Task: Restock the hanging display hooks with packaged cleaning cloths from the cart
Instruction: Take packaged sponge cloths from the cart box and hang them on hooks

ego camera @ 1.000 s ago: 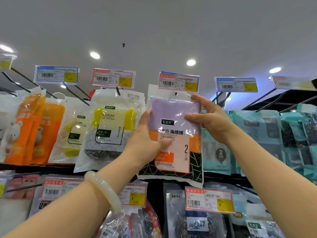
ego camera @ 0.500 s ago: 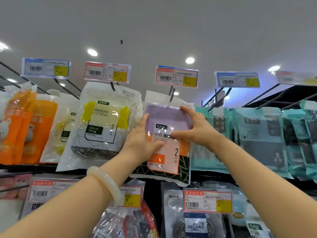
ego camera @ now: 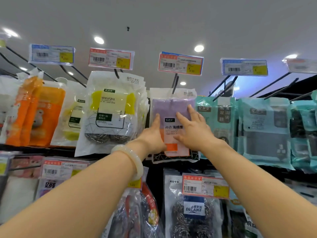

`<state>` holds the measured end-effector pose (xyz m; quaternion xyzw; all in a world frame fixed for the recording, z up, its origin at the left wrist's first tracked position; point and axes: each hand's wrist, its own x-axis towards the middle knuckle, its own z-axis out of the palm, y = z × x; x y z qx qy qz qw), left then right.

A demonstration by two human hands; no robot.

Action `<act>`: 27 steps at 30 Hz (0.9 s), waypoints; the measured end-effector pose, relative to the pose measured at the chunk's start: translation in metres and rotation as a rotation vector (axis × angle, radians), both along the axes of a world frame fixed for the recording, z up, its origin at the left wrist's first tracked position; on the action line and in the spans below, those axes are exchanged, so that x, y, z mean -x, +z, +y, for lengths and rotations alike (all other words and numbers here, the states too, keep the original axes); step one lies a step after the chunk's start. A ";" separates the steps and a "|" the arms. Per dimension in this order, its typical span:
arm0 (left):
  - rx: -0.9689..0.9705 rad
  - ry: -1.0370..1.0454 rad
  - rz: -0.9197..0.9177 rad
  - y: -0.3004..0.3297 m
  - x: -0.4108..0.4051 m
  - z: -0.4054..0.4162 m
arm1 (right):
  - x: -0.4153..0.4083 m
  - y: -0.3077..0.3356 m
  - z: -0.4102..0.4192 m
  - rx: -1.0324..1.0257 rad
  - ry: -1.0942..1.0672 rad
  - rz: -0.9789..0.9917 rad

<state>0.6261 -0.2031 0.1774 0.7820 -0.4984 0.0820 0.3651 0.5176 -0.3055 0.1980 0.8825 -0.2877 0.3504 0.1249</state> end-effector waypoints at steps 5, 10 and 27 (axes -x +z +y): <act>-0.050 0.034 -0.049 -0.006 0.028 0.008 | 0.016 -0.014 0.019 -0.123 0.117 -0.067; 0.018 0.314 -0.562 -0.017 0.043 0.062 | 0.012 -0.030 0.061 0.045 0.271 -0.075; -0.646 1.088 -0.092 -0.222 -0.116 0.503 | -0.212 -0.215 0.461 0.022 0.872 0.428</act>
